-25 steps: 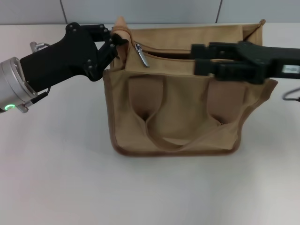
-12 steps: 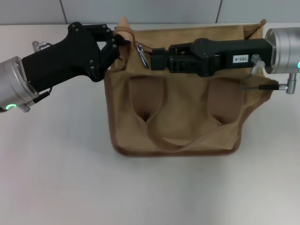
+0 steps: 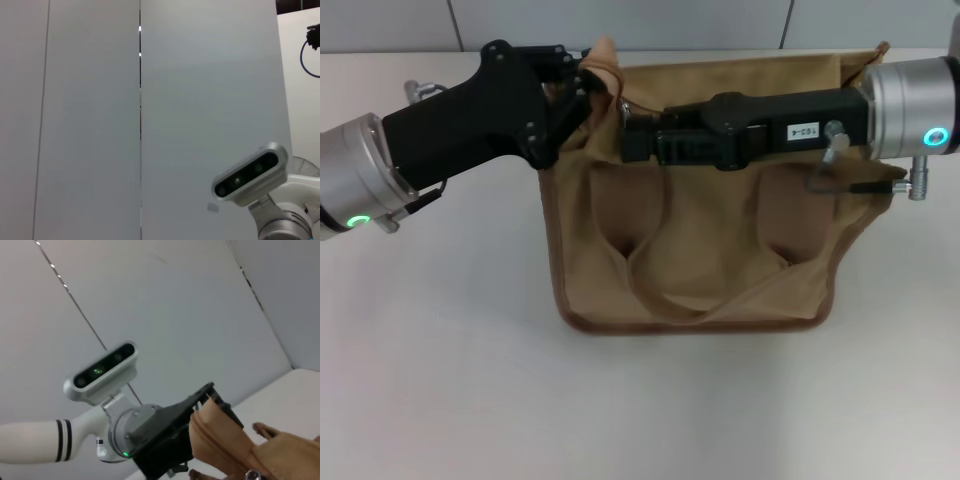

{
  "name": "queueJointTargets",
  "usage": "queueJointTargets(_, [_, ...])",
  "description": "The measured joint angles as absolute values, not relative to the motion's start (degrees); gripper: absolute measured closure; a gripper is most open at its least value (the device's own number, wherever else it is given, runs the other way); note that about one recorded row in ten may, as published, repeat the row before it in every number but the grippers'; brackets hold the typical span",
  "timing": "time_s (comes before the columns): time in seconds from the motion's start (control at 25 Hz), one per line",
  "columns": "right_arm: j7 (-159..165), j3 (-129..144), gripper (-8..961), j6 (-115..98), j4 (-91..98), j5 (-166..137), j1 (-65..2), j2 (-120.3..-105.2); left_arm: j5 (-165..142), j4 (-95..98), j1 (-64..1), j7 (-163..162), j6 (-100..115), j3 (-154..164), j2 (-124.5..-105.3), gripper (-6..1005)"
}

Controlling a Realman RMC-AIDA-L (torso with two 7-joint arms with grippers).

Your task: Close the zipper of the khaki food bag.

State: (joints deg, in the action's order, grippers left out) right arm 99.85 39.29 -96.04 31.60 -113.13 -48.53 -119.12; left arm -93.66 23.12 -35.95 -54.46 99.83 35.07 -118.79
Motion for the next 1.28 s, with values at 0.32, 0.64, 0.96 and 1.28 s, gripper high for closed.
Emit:
queueJointTargets(0.32, [100.21, 39.78, 652, -94.77, 31.37, -111.9, -49.08, -119.4, -93.13, 19.89, -37.88, -52.81, 99.46, 34.77, -118.94, 957])
queueJointTargets(0.64, [100.98, 40.09, 664, -95.1, 31.34, -110.03, -48.5, -119.38, -89.41, 18.55, -38.06, -52.83, 99.21, 34.74, -119.01, 959])
queueJointTargets(0.96, [101.95, 39.92, 664, -95.15, 31.66, -109.75, -47.6, -119.28, -88.68, 17.37, -38.19, -53.16, 99.21, 34.97, -119.0, 961])
queueJointTargets(1.28, [102.6, 40.2, 709, -94.54, 31.21, -108.48, -47.86, -119.29, -88.22, 15.94, -38.91, -53.12, 99.64, 34.68, -119.1, 961])
